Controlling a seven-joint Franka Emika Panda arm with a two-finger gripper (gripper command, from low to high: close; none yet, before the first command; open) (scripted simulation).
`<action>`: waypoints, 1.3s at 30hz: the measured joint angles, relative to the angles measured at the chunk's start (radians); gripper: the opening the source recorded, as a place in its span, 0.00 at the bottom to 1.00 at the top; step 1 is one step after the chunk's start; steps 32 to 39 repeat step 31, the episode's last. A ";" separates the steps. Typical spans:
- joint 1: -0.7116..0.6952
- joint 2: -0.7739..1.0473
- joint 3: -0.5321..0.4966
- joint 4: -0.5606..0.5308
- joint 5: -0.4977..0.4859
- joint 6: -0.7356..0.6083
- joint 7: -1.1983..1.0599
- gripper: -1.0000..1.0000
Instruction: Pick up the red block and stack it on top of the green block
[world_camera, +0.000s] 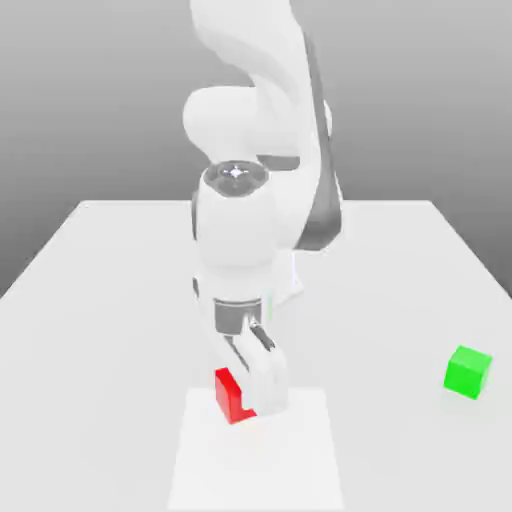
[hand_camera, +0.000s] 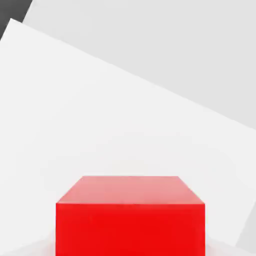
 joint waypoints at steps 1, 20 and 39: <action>0.002 -0.022 0.002 -0.005 0.014 -0.019 -0.011 0.00; 0.752 0.000 0.242 0.161 -0.013 -0.163 -0.566 0.00; 0.742 0.168 0.132 0.169 -0.194 -0.022 -0.437 1.00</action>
